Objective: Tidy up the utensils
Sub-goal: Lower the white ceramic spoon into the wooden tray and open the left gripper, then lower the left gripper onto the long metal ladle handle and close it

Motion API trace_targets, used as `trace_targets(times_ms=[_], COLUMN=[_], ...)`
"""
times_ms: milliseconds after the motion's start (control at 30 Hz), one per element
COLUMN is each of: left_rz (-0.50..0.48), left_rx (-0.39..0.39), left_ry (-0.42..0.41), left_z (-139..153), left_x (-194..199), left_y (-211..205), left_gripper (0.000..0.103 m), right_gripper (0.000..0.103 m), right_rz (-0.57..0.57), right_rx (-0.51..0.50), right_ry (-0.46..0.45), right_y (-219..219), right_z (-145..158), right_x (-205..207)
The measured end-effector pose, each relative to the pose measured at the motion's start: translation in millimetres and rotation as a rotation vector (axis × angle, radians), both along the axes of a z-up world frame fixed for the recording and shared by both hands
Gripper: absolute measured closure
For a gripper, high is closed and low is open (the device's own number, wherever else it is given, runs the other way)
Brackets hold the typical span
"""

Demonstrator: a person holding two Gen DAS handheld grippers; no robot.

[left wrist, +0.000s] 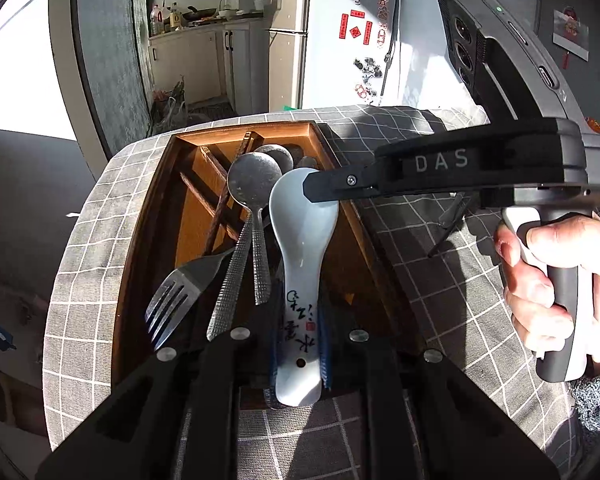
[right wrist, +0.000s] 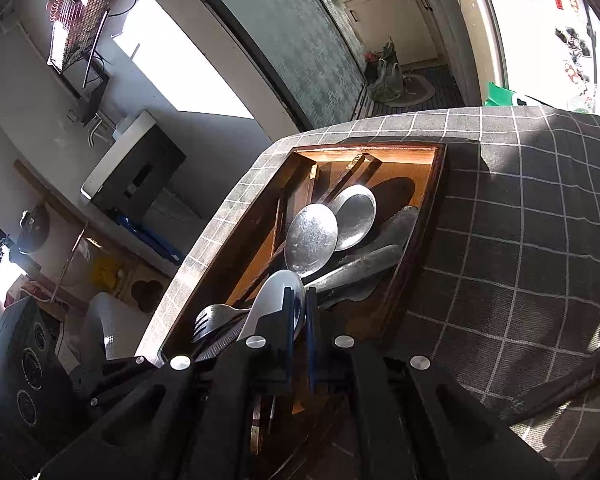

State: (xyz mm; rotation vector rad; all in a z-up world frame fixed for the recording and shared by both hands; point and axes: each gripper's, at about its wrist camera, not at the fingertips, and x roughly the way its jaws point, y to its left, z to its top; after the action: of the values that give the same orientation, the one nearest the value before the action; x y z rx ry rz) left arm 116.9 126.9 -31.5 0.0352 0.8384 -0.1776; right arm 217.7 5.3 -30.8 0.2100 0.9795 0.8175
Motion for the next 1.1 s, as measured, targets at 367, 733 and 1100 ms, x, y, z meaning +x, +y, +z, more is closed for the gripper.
trace_targets(times_ms=[367,733,1100], left_rz=[0.006,-0.036,-0.219], left_rx=[0.001,-0.015,-0.04], left_ry=[-0.008,-0.079,-0.046], left_z=[3,32,16], left_x=[-9,-27,-21], left_y=[2,-17,-94], left_gripper=[0.063,0.041,0.039], right_gripper=[0.094,0.039,0.049], right_rz=[-0.026,-0.113,-0.448], right_rx=[-0.03,0.064,-0.138], right_ry=[-0.006,-0.093,-0.082], right_y=[-5,-94,-243], right_z=[-11,33,-12], right_x=[-1,-14,40])
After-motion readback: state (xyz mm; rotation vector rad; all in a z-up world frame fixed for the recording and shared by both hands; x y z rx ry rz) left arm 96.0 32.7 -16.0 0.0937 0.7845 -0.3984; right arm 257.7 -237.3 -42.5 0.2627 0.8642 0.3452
